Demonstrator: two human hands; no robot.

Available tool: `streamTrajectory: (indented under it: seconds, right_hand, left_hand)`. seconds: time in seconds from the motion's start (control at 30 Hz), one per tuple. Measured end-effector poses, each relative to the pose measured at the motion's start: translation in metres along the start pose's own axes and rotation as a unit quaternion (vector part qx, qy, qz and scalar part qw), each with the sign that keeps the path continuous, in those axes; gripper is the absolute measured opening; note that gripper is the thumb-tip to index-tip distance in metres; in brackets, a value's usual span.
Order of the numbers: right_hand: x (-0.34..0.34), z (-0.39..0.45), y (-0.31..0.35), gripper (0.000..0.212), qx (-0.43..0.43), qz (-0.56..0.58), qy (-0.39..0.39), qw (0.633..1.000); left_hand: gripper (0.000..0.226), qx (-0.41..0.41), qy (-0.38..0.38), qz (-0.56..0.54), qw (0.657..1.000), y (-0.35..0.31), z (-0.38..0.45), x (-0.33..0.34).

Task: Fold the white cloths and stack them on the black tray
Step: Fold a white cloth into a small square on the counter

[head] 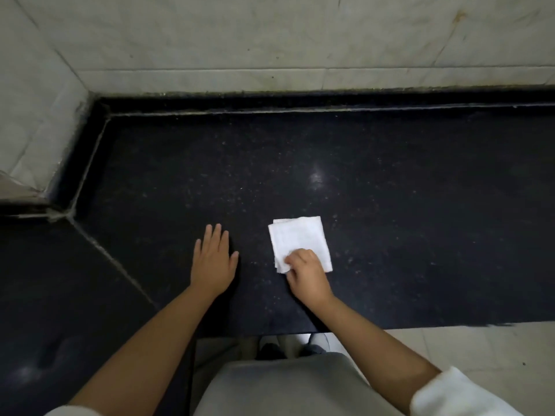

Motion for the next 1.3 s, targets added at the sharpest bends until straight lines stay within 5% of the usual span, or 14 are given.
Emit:
streamTrajectory:
  seconds: [0.2, 0.4, 0.5, 0.63, 0.77, 0.97, 1.03, 1.17, 1.3]
  right_hand:
    - [-0.020, 0.009, 0.007, 0.021, 0.065, 0.056, -0.050, 0.995]
    - [-0.050, -0.004, 0.014, 0.018, 0.130, 0.262, -0.249, 0.923]
    - [-0.051, -0.005, 0.020, 0.016, 0.118, 0.226, -0.293, 0.922]
    - [-0.009, 0.002, 0.020, 0.024, 0.068, -0.004, -0.116, 0.991]
    - [0.002, -0.004, 0.019, 0.028, 0.068, -0.135, 0.018, 0.988]
    - [-0.030, -0.023, -0.016, 0.045, 0.110, -0.188, 0.039, 0.975]
    - [-0.038, -0.027, -0.028, 0.049, 0.109, -0.177, 0.086, 0.974]
    - [-0.049, -0.020, -0.035, 0.032, 0.055, -0.184, 0.089, 0.977]
    - [-0.063, -0.027, -0.038, 0.029, 0.081, -0.145, 0.066, 0.984]
  left_hand:
    - [0.061, 0.011, 0.056, 0.026, 0.998, 0.000, -0.002, 0.016]
    - [0.062, 0.017, 0.058, 0.033, 0.998, 0.001, -0.003, 0.016]
    - [0.062, 0.024, 0.054, 0.034, 0.998, 0.003, -0.004, 0.015]
    - [0.062, 0.044, 0.046, 0.030, 0.998, 0.004, -0.004, 0.016]
    - [0.061, 0.045, 0.030, 0.040, 0.998, 0.002, -0.005, 0.015]
    - [0.045, 0.251, -0.105, 0.052, 0.961, -0.040, -0.004, 0.010]
    - [0.043, 0.291, -0.086, 0.092, 0.948, -0.061, -0.004, 0.011]
    - [0.048, 0.258, 0.018, 0.161, 0.953, -0.101, -0.005, 0.011]
    - [0.036, 0.255, 0.001, 0.231, 0.939, -0.122, -0.008, 0.008]
Point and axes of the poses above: each hand's wrist, its own z-axis towards the middle knuckle, its own x-axis out of the palm, y = z × x, the point moved 3 cm from there along z, towards the middle knuckle, and after that the axes turned 15 degrees about y, right-handed, at the moved point
